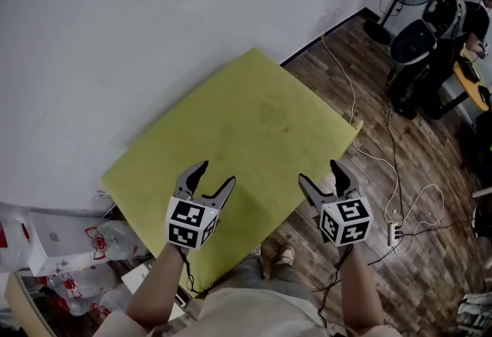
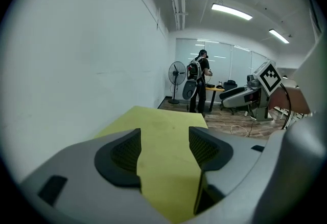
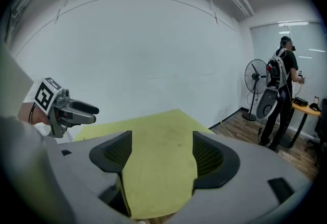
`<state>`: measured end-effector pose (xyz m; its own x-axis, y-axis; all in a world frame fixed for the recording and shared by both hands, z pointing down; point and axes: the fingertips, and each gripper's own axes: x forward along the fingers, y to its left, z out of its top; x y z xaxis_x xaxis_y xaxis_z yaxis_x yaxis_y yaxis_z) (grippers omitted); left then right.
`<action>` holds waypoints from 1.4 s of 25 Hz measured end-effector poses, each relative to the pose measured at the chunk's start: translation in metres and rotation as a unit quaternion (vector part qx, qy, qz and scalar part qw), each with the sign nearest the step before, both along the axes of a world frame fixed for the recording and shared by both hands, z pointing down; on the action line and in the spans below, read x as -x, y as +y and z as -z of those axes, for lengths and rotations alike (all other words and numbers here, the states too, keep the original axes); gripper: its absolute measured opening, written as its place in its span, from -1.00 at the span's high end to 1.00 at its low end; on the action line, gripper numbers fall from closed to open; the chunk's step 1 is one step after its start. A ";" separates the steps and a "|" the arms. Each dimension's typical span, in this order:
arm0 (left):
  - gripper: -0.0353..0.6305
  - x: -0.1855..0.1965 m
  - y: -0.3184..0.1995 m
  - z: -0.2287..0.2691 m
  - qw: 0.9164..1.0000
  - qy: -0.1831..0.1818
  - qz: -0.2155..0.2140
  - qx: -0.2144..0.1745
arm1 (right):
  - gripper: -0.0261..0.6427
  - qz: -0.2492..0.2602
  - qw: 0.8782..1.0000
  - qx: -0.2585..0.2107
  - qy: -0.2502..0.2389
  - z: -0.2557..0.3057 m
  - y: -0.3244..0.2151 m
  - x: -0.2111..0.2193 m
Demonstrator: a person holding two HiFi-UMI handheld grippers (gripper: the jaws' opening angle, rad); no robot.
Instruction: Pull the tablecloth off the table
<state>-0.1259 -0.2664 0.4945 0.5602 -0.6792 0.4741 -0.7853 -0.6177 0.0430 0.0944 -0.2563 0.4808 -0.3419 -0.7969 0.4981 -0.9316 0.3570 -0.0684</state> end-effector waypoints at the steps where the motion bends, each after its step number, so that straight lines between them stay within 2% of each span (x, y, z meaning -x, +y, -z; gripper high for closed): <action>1: 0.02 -0.001 -0.005 -0.008 1.000 -0.003 0.001 0.008 | -0.20 -0.001 1.000 0.007 -0.001 -0.009 -0.006 -0.002; 7: -0.02 -0.001 -0.033 -0.065 0.998 -0.025 0.016 0.056 | -0.21 -0.005 0.999 0.045 0.001 -0.064 -0.038 -0.018; 13: -0.05 -0.003 -0.045 -0.121 0.993 -0.026 0.049 0.108 | -0.25 0.000 0.996 0.088 0.005 -0.120 -0.054 -0.030; 16: -0.05 -0.008 -0.048 -0.144 0.990 -0.040 0.054 0.127 | -0.27 0.000 0.994 0.107 0.016 -0.148 -0.059 -0.037; 22: -0.13 -0.003 -0.053 -0.181 0.983 -0.074 0.072 0.155 | -0.31 -0.002 0.990 0.139 0.038 -0.192 -0.064 -0.053; 31: -0.15 0.007 -0.037 -0.233 0.967 -0.109 0.086 0.214 | -0.34 0.005 0.984 0.168 0.065 -0.228 -0.058 -0.055; 35: -0.15 0.008 -0.033 -0.239 0.968 -0.106 0.091 0.207 | -0.34 0.002 0.981 0.178 0.072 -0.242 -0.053 -0.055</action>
<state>-0.1343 -0.2995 0.7340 0.3090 -0.4855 0.8178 -0.8979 -0.4323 0.0827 0.1491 -0.3089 0.7224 -0.2509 -0.5625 0.7878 -0.9393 0.3384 -0.0576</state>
